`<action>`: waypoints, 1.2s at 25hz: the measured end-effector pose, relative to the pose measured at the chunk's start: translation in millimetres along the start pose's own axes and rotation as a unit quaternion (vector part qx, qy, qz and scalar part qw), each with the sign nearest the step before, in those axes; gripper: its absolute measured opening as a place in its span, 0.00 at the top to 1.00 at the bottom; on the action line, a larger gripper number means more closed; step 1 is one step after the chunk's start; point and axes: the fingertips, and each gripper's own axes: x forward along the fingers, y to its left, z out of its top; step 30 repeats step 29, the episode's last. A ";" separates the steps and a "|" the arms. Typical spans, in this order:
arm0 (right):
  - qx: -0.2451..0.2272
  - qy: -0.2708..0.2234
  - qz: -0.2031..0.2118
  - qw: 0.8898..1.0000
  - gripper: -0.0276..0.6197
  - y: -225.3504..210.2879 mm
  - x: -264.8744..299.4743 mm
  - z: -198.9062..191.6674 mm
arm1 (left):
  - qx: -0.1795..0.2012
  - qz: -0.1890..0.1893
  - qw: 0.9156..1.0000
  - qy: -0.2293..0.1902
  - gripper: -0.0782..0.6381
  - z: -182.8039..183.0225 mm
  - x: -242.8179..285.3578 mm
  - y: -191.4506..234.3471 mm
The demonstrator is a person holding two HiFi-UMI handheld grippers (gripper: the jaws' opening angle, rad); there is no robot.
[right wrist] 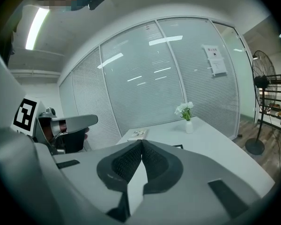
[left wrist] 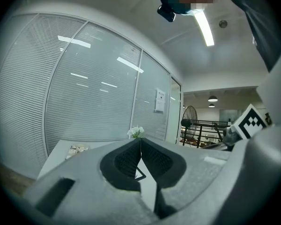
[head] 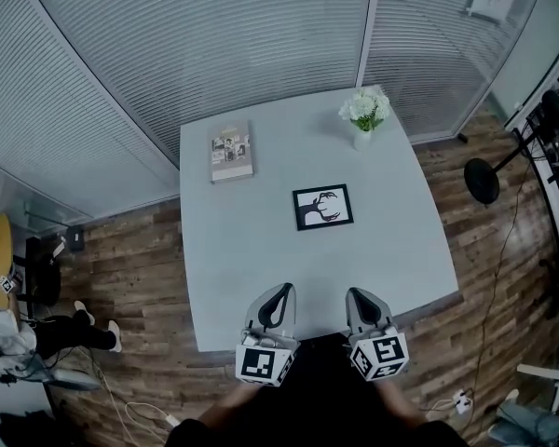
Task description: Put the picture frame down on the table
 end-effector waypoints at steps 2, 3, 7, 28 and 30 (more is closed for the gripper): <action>-0.002 -0.007 0.006 1.000 0.94 1.3 0.0 2.4 | 0.000 0.001 1.000 -0.009 0.87 1.8 2.3 -0.4; -0.005 -0.009 0.008 1.000 0.94 1.2 -0.2 3.2 | -0.001 0.000 1.000 -0.008 0.87 1.1 3.2 -1.5; -0.001 -0.013 0.011 1.000 0.94 -2.0 -1.7 3.4 | -0.004 -0.002 1.000 -0.005 0.87 0.2 6.2 -4.8; 0.015 -0.015 0.009 1.000 0.94 -15.7 -3.5 3.0 | -0.004 -0.005 1.000 -0.015 0.87 -0.3 13.9 -13.3; 0.014 -0.015 0.009 1.000 0.94 -15.9 -3.8 2.6 | -0.002 -0.006 1.000 -0.016 0.87 -0.9 13.9 -13.7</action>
